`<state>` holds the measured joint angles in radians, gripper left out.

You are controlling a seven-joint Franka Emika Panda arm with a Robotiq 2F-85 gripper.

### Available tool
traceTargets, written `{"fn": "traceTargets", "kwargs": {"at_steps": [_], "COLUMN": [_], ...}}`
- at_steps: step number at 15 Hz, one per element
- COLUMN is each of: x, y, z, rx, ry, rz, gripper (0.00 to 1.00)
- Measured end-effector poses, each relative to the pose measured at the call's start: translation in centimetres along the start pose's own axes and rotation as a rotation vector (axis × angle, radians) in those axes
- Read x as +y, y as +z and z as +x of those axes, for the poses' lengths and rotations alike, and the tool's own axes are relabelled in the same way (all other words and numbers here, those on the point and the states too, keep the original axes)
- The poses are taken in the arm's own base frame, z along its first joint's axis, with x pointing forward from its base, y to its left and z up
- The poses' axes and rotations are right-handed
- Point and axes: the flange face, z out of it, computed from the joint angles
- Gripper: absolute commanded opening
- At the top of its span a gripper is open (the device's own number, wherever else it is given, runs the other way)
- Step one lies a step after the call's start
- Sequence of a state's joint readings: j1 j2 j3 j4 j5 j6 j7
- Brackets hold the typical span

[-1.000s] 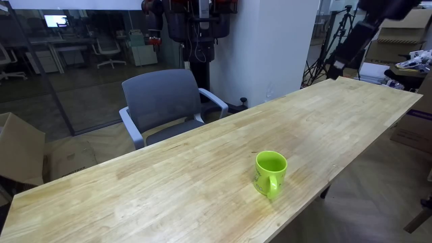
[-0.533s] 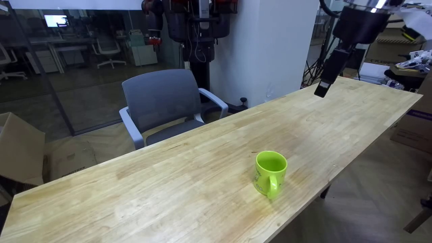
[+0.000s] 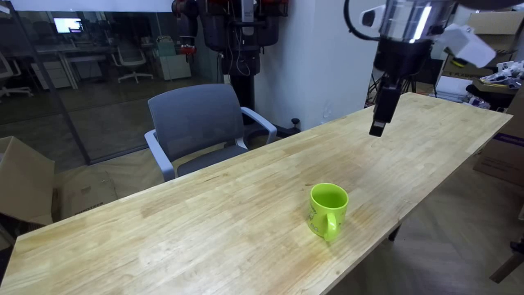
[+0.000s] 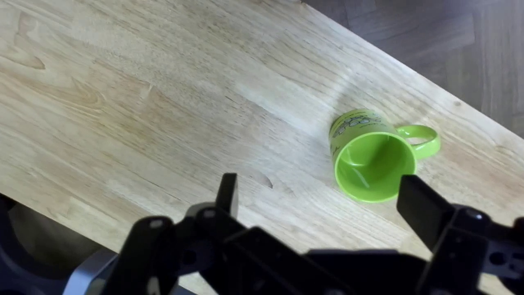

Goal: Pick up the cup from the table and move it slightly forward.

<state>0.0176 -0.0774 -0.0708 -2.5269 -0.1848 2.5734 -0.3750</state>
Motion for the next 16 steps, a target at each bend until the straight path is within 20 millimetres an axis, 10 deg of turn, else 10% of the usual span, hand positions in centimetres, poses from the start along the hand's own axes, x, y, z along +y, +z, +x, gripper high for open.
{"fn": "traceTargets", "kwargs": {"at_steps": [5, 16], "x": [-0.8, -3.2], "y": [4.1, 6.8], "z": [3.8, 4.4], "rx": [-0.019, -0.038], "ry": [-0.268, -0.346], "rz": [0.027, 0.058], "gripper": [1.00, 1.00]}}
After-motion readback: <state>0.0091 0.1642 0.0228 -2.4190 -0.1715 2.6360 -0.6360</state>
